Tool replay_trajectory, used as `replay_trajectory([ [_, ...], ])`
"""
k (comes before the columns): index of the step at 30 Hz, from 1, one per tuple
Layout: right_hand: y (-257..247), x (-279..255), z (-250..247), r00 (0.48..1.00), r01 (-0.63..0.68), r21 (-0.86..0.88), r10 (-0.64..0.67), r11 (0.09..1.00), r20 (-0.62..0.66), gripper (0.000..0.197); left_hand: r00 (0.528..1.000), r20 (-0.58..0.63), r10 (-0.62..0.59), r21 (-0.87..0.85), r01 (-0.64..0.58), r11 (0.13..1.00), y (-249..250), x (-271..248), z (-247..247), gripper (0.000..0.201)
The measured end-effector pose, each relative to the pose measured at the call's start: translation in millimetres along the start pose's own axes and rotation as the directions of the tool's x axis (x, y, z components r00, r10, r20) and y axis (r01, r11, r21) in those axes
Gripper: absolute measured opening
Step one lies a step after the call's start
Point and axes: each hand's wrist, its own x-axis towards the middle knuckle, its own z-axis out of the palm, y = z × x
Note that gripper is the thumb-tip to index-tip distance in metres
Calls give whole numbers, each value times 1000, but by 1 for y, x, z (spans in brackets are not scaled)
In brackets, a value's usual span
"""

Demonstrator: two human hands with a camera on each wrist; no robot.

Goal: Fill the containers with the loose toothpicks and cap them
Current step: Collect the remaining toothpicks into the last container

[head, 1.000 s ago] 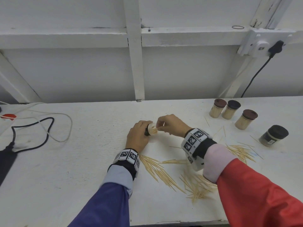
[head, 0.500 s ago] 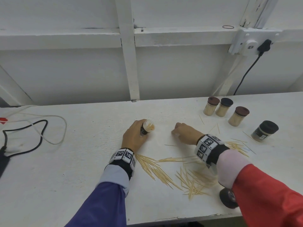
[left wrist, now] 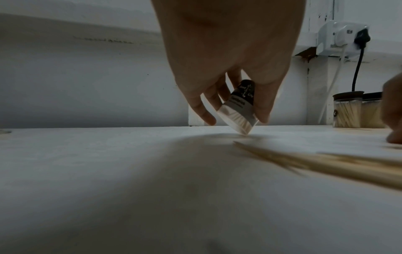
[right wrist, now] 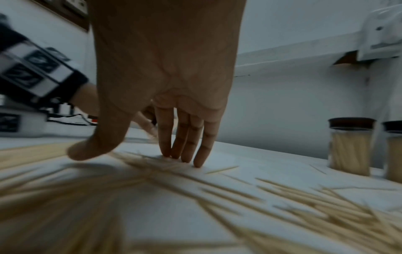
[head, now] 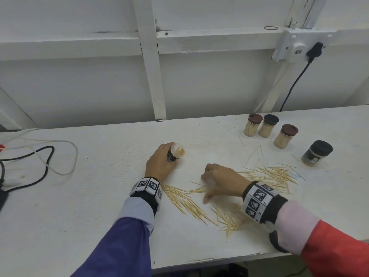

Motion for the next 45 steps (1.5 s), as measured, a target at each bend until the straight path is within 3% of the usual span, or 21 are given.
replay_trajectory([
  [4,-7,0,8,996,56,-16,-57,998,-70,29,1000,7,-1,-12,1,1000,0,1,0,41],
  [7,-9,3,8,994,64,-16,-65,998,-87,16,1000,17,-12,-21,13,1000,1,2,0,42],
  [15,-14,9,1,996,68,-183,-79,981,-52,11,999,32,-16,-36,17,999,2,1,-1,40],
  [25,-13,16,-2,995,64,-222,-79,973,-60,10,997,71,14,-87,-7,996,5,-2,-2,48],
  [38,0,30,-57,964,-37,173,81,984,-253,4,998,63,30,-107,-23,994,5,-2,-1,48],
  [41,0,39,-74,958,-68,137,103,988,-267,5,998,64,22,-96,-16,995,5,-2,-2,50],
  [45,-12,50,-88,970,-94,-54,79,994,-229,4,998,56,20,-82,-15,997,5,-1,0,52],
])
